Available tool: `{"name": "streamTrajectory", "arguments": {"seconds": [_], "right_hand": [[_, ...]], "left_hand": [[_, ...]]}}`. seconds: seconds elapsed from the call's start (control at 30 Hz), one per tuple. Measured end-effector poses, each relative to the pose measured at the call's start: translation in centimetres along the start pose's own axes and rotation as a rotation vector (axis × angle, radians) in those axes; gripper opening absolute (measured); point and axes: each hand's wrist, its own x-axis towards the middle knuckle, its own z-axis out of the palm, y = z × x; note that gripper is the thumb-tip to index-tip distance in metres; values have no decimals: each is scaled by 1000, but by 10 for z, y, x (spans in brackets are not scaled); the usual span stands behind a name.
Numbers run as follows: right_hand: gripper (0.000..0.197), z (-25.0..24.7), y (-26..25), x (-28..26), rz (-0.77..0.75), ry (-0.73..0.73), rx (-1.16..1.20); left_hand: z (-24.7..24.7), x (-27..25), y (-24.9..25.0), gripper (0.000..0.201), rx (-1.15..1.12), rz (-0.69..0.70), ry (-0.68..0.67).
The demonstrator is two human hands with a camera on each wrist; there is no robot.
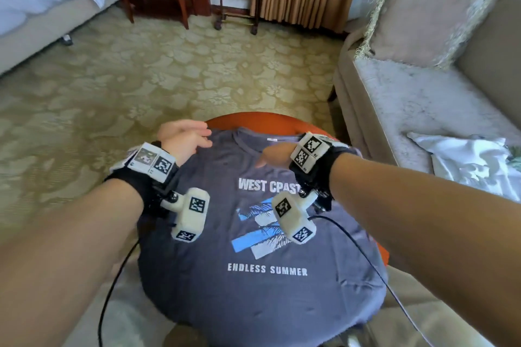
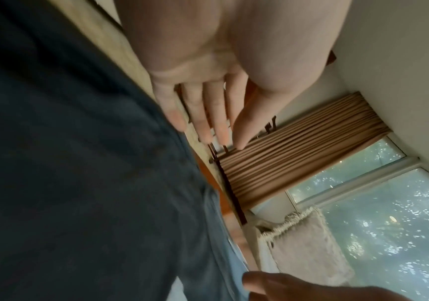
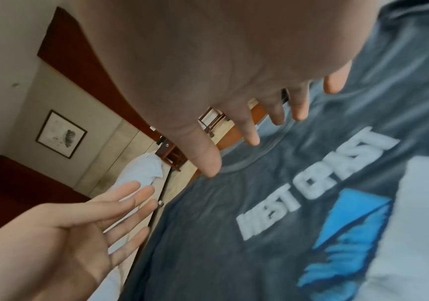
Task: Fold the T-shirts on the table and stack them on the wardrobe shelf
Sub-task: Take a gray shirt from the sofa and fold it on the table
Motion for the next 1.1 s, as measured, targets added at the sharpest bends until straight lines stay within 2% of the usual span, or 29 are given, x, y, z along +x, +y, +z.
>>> {"name": "streamTrajectory", "arguments": {"seconds": [0.07, 0.13, 0.2, 0.23, 0.3, 0.37, 0.47, 0.57, 0.63, 0.67, 0.73, 0.77, 0.8, 0.9, 0.97, 1.03, 1.1], "right_hand": [[41, 13, -34, -8, -45, -46, -5], [26, 30, -64, -6, -97, -42, -85], [44, 45, -87, -1, -141, -11, -147], [54, 54, -95, 3, -150, -21, -180], [72, 73, -105, 9, -162, -31, -300], [89, 92, -107, 16, -130, 5, -386], [104, 120, -100, 34, -120, 12, -434], [111, 135, -93, 40, -139, 28, -454], [115, 137, -91, 44, -131, 15, -456], [116, 137, -91, 45, -127, 3, -463], [119, 136, -91, 46, -130, 0, -455], [120, 137, -91, 46, -133, 6, -447], [122, 137, -90, 46, -134, 12, -442], [124, 139, -89, 47, -133, 25, -442], [125, 140, -89, 47, -139, 40, -451], [125, 141, -89, 49, -132, 46, -447], [126, 143, -89, 49, -125, 49, -436]], "left_hand": [[-33, 2, -6, 40, 147, 16, 162], [-57, 1, -18, 52, 290, -78, 232], [-77, 2, -34, 63, 396, -187, 155], [-85, 1, -42, 62, 430, -223, 92], [-93, -1, -57, 45, 433, -231, 45], [-96, 0, -66, 29, 404, -188, 119], [-104, 8, -71, 10, 393, -152, 238], [-119, 20, -68, 23, 436, -170, 323], [-126, 27, -63, 30, 412, -241, 391], [-128, 29, -62, 40, 420, -295, 418], [-132, 32, -65, 80, 443, -426, 432], [-132, 33, -70, 98, 377, -471, 403], [-130, 33, -73, 103, 272, -474, 356], [-113, 16, -83, 66, 57, -466, 54], [-105, 8, -88, 57, 33, -506, -105], [-103, 6, -94, 44, 11, -498, -167], [-101, 1, -93, 38, -83, -515, -168]]}}
